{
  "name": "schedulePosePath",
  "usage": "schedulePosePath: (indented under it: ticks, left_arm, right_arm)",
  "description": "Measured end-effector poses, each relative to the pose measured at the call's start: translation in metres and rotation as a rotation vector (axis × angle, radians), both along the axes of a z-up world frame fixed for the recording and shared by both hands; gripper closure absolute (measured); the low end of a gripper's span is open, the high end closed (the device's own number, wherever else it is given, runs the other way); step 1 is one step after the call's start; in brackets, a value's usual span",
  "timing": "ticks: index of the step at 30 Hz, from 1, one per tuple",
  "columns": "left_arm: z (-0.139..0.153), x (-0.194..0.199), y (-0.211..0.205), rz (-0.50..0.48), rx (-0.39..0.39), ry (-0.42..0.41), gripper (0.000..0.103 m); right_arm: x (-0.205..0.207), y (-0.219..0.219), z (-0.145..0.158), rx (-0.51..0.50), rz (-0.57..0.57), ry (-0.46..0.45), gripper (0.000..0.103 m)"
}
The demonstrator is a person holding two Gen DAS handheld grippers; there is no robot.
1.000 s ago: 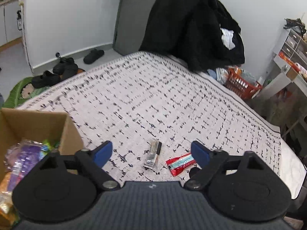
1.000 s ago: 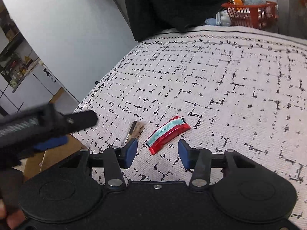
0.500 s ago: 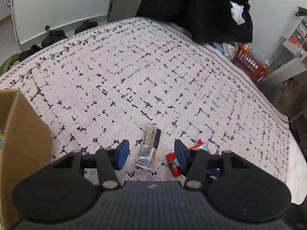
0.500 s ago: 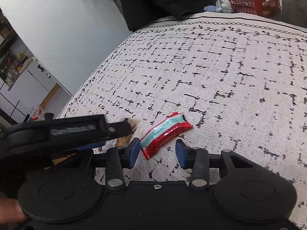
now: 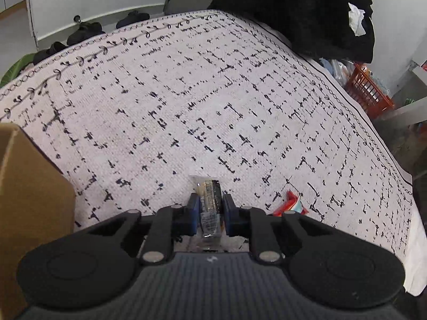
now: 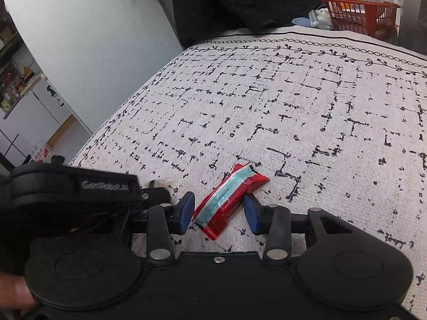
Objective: Organize snacks
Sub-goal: 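Grasp the clear stick snack with the left tool while the right tool grasps the red bar, then carry both snacks over the box and open both tools to release them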
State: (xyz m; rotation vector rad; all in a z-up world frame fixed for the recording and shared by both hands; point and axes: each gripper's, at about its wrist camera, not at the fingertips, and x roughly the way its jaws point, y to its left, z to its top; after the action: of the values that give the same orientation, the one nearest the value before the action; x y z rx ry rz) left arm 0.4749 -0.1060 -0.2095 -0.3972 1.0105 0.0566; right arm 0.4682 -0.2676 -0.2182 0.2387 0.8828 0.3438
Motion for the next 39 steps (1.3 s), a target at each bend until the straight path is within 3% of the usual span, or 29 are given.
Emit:
schedulePosePath:
  ticks: [9, 14, 18, 31, 39]
  left_arm:
    - [0.026, -0.006, 0.007, 0.015, -0.015, -0.048, 0.085]
    - [0.042, -0.01, 0.013, 0.025, -0.001, -0.079, 0.085]
    - [0.049, -0.019, 0.016, 0.034, 0.005, -0.099, 0.085]
    - [0.08, -0.074, 0.026, 0.079, -0.002, -0.146, 0.085]
    - [0.108, -0.105, 0.051, 0.118, 0.026, -0.176, 0.085]
  right_arm:
    - [0.006, 0.016, -0.002, -0.073, -0.045, -0.063, 0.061]
    - [0.002, 0.028, 0.0, -0.201, -0.006, -0.057, 0.067]
    - [-0.004, 0.029, 0.003, -0.249, -0.011, -0.044, 0.075]
    - [-0.023, 0.022, 0.038, -0.103, 0.007, -0.068, 0.081]
    - [-0.036, 0.047, 0.068, -0.059, 0.064, -0.105, 0.081]
